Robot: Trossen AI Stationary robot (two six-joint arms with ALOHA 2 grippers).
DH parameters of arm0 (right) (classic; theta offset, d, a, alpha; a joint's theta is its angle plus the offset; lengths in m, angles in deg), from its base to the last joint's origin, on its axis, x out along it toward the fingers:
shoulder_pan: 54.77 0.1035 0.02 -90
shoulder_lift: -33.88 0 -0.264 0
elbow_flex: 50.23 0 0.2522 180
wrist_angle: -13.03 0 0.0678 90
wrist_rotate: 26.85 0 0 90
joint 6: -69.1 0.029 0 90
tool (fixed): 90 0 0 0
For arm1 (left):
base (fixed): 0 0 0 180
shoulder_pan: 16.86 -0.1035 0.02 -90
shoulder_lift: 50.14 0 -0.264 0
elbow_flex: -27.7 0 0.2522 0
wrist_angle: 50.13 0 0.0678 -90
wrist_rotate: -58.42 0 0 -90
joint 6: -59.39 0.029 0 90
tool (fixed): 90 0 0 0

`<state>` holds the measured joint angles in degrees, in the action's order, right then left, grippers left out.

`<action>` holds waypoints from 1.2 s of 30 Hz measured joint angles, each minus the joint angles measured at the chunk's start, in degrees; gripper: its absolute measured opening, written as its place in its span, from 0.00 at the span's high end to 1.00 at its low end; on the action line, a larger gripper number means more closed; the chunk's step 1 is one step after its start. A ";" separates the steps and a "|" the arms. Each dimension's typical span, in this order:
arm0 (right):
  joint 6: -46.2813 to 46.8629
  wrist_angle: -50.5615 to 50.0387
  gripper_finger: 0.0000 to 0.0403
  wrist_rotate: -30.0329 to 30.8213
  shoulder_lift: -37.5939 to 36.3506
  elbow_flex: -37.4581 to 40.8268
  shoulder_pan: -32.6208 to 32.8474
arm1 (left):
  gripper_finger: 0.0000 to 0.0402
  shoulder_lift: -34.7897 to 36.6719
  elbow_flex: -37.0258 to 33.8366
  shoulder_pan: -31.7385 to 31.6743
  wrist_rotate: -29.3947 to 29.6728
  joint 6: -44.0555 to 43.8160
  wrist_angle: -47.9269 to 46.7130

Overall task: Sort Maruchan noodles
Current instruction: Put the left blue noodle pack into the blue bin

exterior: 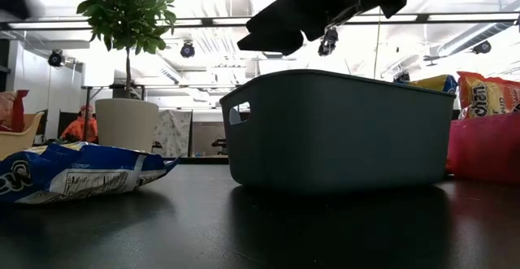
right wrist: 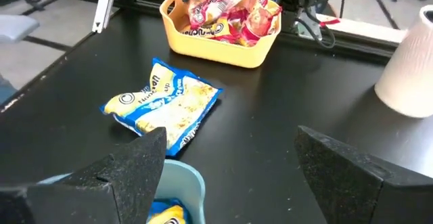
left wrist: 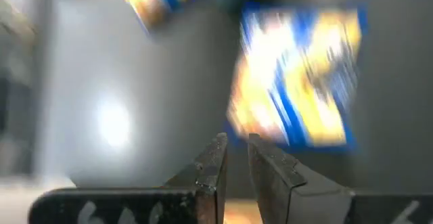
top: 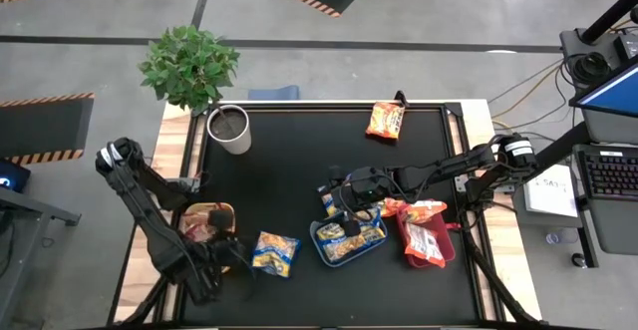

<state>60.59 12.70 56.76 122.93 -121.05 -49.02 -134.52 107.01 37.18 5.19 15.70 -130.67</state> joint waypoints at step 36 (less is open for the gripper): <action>11.96 -16.83 0.22 0.50 -3.19 -0.33 1.49 | 0.90 1.83 -19.09 -23.57 3.63 28.26 34.23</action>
<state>72.54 -4.13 57.26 119.74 -121.38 -47.53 -132.69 87.92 13.62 8.82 43.97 -96.44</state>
